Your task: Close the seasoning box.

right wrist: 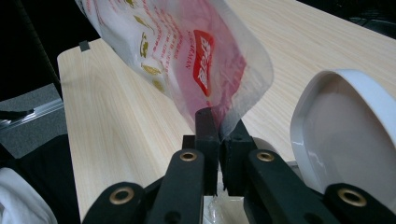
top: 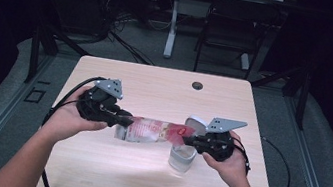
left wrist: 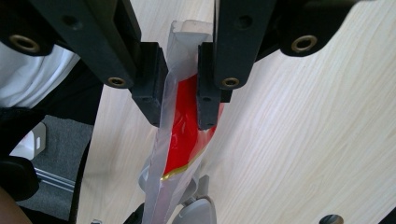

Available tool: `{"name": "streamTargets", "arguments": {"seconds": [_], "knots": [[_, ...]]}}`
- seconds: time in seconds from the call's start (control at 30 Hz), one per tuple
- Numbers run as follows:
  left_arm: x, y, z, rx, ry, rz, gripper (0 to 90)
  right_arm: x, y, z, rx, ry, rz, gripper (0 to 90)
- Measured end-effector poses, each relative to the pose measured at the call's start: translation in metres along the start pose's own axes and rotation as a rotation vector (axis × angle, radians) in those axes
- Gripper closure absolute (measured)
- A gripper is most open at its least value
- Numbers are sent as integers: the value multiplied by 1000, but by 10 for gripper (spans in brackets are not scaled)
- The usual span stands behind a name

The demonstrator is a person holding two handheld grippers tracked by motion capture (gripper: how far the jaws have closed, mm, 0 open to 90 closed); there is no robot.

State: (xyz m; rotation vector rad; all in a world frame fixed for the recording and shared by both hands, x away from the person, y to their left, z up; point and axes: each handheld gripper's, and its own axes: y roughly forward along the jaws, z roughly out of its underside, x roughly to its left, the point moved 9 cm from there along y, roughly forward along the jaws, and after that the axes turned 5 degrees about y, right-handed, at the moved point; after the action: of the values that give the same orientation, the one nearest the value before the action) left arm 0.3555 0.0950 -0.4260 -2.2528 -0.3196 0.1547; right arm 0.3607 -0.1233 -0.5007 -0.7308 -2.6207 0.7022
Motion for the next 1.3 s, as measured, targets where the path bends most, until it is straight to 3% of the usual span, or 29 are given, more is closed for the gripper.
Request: {"name": "streamTargets", "arguments": {"seconds": [1.3], "knots": [[0, 0, -10, 8, 10, 9, 773, -4, -1, 2, 1, 17, -11, 875]]}}
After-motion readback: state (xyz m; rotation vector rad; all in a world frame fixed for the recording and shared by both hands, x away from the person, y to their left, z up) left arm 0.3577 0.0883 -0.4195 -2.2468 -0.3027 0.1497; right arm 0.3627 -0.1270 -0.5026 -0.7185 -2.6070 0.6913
